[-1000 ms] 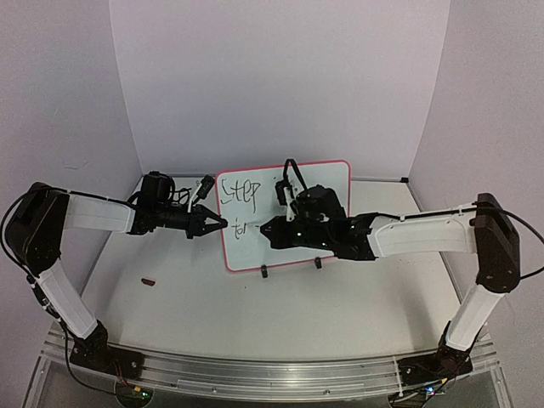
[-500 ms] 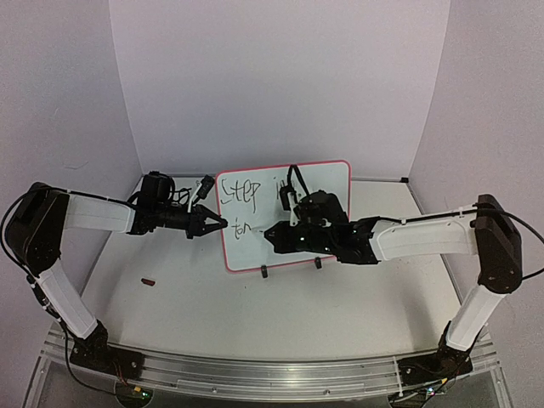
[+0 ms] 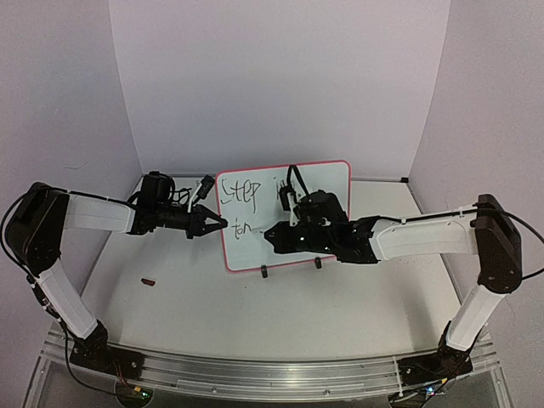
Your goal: Write a sentence on the whiteboard
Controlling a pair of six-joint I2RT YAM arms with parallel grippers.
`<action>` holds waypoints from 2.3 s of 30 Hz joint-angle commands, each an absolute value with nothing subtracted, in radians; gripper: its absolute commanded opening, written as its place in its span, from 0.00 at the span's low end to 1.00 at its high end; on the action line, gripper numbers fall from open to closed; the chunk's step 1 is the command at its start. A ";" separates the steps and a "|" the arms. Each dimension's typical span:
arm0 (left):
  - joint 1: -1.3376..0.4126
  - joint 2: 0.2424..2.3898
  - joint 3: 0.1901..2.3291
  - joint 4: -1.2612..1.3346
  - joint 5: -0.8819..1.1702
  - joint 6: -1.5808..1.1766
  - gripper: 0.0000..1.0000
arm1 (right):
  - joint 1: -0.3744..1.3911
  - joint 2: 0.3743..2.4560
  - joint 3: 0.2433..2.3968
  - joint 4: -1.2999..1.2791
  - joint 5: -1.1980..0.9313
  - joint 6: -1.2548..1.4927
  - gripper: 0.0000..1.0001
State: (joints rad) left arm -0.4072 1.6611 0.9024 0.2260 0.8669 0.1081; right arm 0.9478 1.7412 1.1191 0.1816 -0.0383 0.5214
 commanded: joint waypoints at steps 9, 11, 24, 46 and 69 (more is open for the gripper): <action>-0.412 1.683 0.902 0.158 0.739 0.157 0.00 | 0.943 1.751 1.155 0.174 -0.037 0.522 0.00; -0.412 1.683 0.901 0.158 0.738 0.157 0.00 | 0.943 1.752 1.162 0.175 -0.038 0.517 0.00; -0.411 1.679 0.900 0.159 0.738 0.157 0.00 | 0.942 1.701 1.154 0.219 0.038 0.508 0.00; -0.411 1.682 0.902 0.160 0.739 0.157 0.00 | 0.942 1.688 1.084 0.230 0.070 0.553 0.00; -0.412 1.686 0.899 0.164 0.734 0.157 0.00 | 0.943 1.661 1.063 0.237 -0.046 0.548 0.00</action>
